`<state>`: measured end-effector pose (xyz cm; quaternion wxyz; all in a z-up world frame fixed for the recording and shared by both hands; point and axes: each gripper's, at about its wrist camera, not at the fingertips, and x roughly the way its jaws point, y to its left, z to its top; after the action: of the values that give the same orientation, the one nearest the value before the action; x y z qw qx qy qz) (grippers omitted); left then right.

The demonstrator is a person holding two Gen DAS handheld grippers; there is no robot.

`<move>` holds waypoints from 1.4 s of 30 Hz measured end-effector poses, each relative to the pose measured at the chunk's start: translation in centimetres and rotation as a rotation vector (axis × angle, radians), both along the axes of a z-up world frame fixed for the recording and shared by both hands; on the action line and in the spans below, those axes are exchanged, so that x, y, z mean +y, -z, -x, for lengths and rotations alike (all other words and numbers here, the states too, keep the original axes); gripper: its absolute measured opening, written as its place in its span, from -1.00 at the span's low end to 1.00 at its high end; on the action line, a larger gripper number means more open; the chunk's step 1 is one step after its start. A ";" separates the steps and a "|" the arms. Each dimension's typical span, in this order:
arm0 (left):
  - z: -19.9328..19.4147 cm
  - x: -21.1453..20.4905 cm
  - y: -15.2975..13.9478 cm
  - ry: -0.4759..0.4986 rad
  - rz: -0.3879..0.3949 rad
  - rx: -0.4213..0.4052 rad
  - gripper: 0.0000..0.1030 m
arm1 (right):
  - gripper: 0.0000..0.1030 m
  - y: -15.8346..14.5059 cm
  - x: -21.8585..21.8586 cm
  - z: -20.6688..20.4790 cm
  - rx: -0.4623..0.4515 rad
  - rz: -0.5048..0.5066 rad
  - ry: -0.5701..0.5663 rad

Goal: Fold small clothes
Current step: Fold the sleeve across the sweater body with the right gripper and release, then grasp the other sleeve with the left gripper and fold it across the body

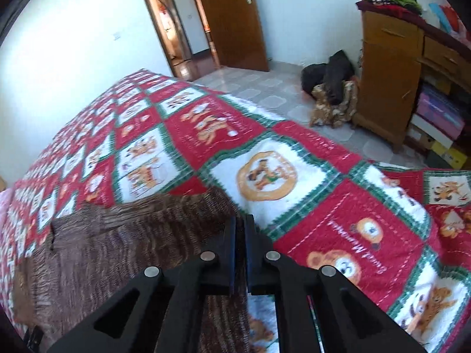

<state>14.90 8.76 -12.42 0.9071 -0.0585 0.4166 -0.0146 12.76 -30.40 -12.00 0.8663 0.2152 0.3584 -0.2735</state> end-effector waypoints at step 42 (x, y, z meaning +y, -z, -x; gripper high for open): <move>4.9 5.1 -2.3 -0.099 0.045 -0.021 1.00 | -0.02 -2.3 16.4 11.5 -0.155 -0.007 -0.221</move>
<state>9.99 13.88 -10.11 0.9095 -0.0992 0.4031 0.0206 1.28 -14.01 -9.68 0.9154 0.1980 0.3130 -0.1576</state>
